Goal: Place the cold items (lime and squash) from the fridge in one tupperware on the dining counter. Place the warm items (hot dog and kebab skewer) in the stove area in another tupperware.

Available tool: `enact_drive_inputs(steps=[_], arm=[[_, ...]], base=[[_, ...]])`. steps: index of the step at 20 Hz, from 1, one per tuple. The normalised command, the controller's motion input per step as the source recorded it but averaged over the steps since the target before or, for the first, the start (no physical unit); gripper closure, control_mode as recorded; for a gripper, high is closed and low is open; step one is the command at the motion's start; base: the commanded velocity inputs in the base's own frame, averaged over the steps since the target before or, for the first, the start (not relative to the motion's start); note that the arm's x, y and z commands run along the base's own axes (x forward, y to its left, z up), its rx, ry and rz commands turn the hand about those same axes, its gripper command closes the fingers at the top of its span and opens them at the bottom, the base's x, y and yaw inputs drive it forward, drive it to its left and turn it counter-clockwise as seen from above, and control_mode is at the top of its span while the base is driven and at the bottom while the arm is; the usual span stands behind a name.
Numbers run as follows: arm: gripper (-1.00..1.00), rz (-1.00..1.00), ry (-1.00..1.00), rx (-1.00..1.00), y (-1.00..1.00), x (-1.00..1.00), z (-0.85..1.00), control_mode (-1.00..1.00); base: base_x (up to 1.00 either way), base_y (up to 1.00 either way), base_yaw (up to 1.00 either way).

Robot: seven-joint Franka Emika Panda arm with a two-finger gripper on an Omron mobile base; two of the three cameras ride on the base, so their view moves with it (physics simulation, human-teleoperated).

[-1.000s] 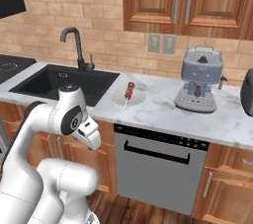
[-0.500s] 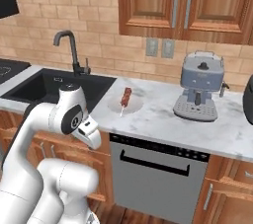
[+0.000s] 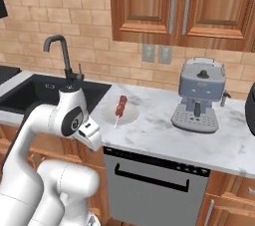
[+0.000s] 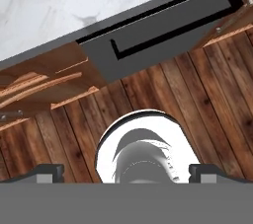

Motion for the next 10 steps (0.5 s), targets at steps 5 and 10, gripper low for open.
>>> enact_drive_inputs(steps=[5, 10], arm=[[-1.0, 0.0, 0.0, 0.0, 0.0, 0.0, 0.0, 1.0], [-1.0, 0.0, 0.0, 0.0, 0.0, 0.0, 0.0, 1.0]], base=[[0.48, 0.2, -0.07], [0.39, 0.21, -0.06]])
